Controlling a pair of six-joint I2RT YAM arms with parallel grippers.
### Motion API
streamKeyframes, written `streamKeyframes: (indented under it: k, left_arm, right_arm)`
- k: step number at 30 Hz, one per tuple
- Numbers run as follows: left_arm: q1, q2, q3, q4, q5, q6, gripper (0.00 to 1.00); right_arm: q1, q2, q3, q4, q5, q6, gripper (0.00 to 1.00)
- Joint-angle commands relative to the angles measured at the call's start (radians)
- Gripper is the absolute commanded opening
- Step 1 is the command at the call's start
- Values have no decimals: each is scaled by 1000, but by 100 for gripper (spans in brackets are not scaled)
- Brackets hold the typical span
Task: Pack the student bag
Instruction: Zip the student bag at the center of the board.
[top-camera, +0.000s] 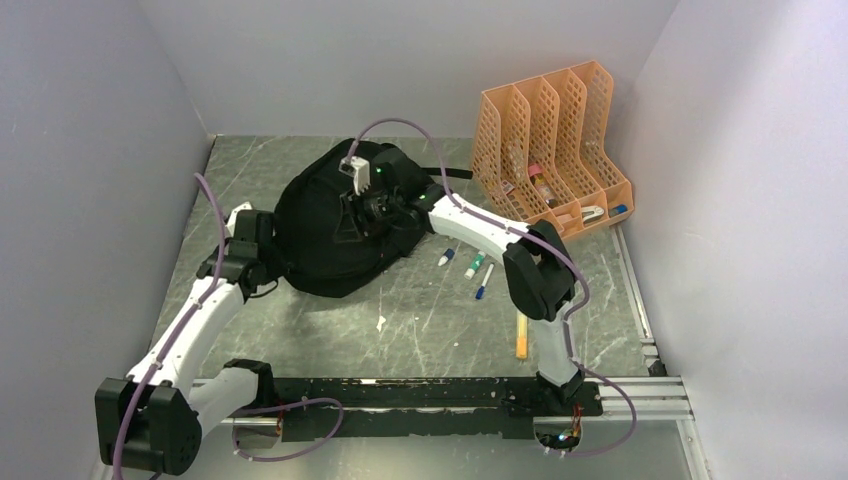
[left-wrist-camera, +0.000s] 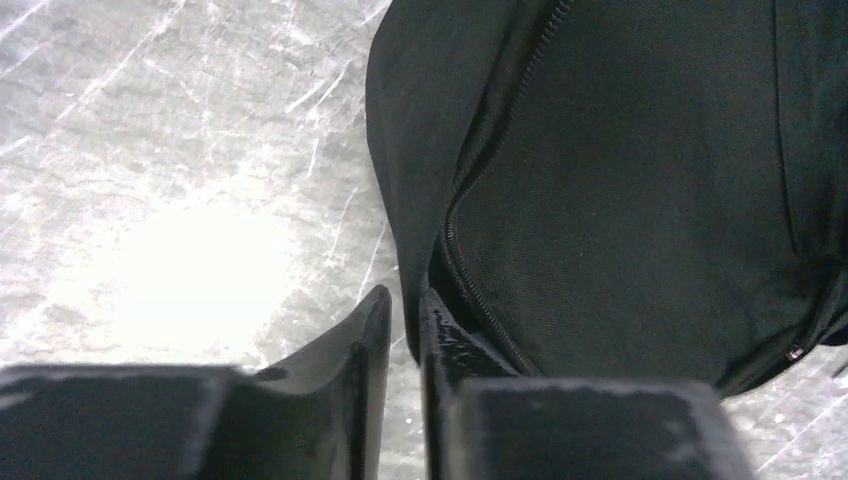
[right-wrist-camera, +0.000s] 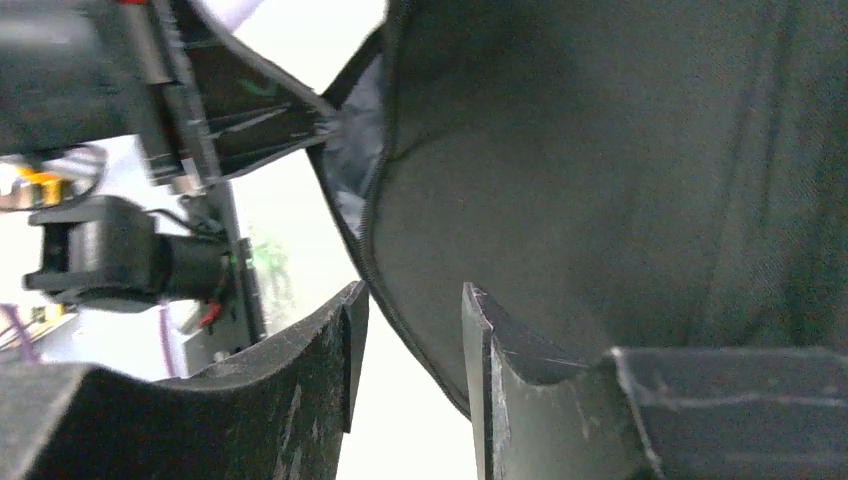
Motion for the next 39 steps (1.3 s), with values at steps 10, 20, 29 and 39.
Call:
streamKeyframes:
  k: [10,20,29,39]
  left_arm:
    - [11,-92,268,-119,-59,102,63]
    - [-201,57,260,124,135,212,60]
    - [-361,209,220,316,212,208,60]
    - [-465,374,193,479,183,114,58]
  right_arm:
    - [4,-304,-379,70,836,266,61]
    - [-102,-278,-432,-48,792,500,68]
    - [-108,-236,-458,-20,756,539,71]
    - [-120,-145,-436,41,643,572,71]
